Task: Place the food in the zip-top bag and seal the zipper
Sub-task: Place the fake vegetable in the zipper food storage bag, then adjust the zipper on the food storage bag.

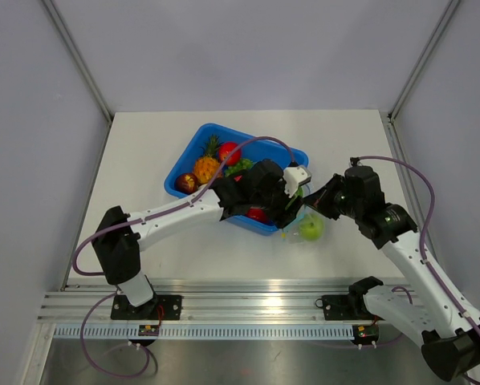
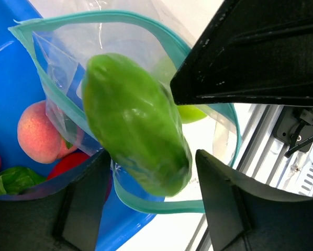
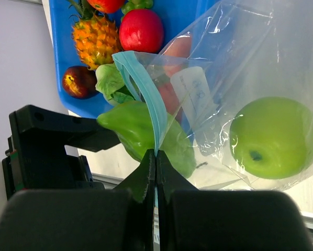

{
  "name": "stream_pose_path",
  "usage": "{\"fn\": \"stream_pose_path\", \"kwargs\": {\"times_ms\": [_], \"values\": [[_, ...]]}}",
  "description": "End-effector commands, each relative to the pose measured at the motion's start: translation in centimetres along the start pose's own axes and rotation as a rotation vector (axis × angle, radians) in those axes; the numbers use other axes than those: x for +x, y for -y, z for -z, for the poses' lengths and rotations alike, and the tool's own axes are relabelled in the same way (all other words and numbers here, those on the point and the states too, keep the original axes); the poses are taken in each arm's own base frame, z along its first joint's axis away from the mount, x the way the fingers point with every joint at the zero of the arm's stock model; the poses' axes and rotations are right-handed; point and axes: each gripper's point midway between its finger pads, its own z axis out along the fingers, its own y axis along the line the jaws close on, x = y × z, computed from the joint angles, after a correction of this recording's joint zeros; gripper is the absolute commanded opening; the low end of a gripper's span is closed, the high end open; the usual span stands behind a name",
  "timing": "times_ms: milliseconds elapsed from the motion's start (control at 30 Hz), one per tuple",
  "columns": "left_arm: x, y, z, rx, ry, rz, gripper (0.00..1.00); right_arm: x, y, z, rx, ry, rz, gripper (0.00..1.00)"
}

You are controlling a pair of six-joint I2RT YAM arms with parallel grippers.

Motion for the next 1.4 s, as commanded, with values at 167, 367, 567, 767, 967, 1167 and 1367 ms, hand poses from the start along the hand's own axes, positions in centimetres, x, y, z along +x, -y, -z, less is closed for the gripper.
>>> {"fn": "stream_pose_path", "kwargs": {"times_ms": [167, 367, 567, 767, 967, 1167, 1367], "values": [[-3.3, 0.4, 2.1, 0.009, 0.071, -0.029, 0.93, -0.7, -1.0, 1.6, -0.041, 0.05, 0.004, 0.0], [-3.9, 0.3, 3.9, 0.001, 0.102, -0.018, 0.88, -0.9, -1.0, 1.8, -0.037, 0.057, 0.007, 0.0], [-4.3, -0.2, 7.0, 0.013, 0.172, 0.045, 0.66, -1.2, -1.2, 2.3, -0.034, 0.07, 0.017, 0.0], [-3.3, -1.8, 7.5, 0.025, 0.211, 0.178, 0.65, -1.1, -1.1, 2.2, -0.033, 0.068, 0.015, 0.0], [-2.5, -1.2, 4.9, 0.077, 0.132, 0.291, 0.79, -1.1, -1.3, 2.1, -0.042, 0.063, 0.014, 0.0], [-1.9, -1.0, 2.9, 0.099, 0.091, 0.358, 0.72, -1.1, -1.4, 2.2, -0.044, 0.06, 0.021, 0.0], [-1.4, -1.4, 1.3, 0.079, 0.038, 0.387, 0.28, -1.1, 0.5, 2.3, 0.053, 0.06, 0.05, 0.0]]}}
